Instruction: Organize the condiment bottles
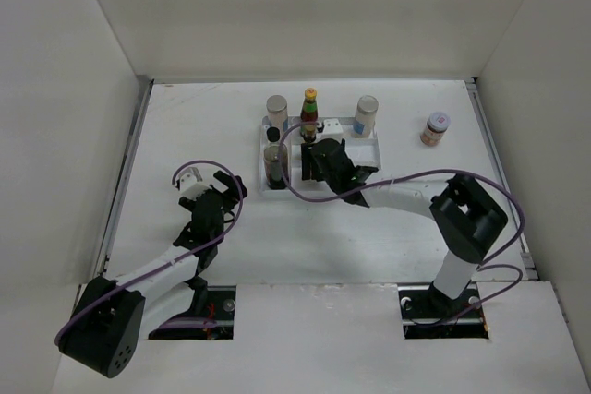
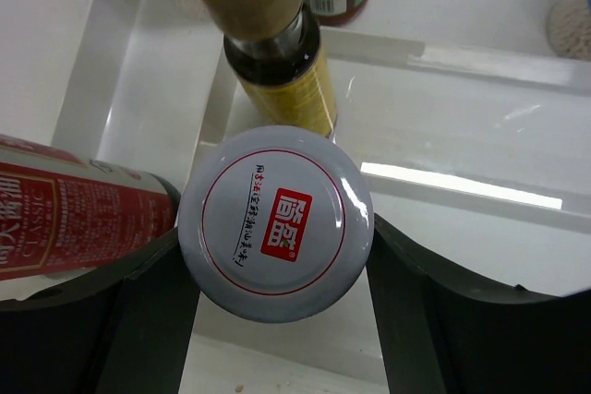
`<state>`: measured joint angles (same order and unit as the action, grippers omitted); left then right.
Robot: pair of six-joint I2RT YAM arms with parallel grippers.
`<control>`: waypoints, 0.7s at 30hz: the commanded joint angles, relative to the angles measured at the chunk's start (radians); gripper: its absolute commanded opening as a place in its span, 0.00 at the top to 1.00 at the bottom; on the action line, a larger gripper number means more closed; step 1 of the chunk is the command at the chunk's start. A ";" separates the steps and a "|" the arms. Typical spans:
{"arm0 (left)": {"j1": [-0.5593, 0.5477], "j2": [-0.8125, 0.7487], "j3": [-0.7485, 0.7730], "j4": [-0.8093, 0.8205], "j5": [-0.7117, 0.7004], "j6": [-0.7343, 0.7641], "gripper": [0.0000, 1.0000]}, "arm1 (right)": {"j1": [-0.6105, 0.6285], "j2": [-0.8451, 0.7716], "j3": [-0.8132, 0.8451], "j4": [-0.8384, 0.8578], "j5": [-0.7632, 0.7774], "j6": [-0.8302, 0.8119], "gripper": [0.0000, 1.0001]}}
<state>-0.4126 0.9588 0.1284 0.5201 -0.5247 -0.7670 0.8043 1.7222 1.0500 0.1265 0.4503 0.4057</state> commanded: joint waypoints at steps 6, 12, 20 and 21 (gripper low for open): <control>0.002 -0.011 -0.007 0.041 0.008 -0.011 0.00 | 0.043 0.025 0.050 0.121 0.011 0.038 0.44; 0.005 -0.008 -0.007 0.044 0.008 -0.011 0.00 | 0.049 -0.002 0.010 0.119 0.002 0.062 0.11; 0.005 -0.014 -0.012 0.047 0.008 -0.011 0.00 | -0.038 -0.286 -0.157 0.093 0.022 0.054 0.02; 0.005 -0.008 -0.009 0.047 0.008 -0.011 0.00 | -0.072 -0.332 -0.197 0.091 0.031 0.059 0.01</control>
<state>-0.4129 0.9592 0.1284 0.5205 -0.5220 -0.7673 0.8055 1.5223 0.9154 0.1677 0.4446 0.4500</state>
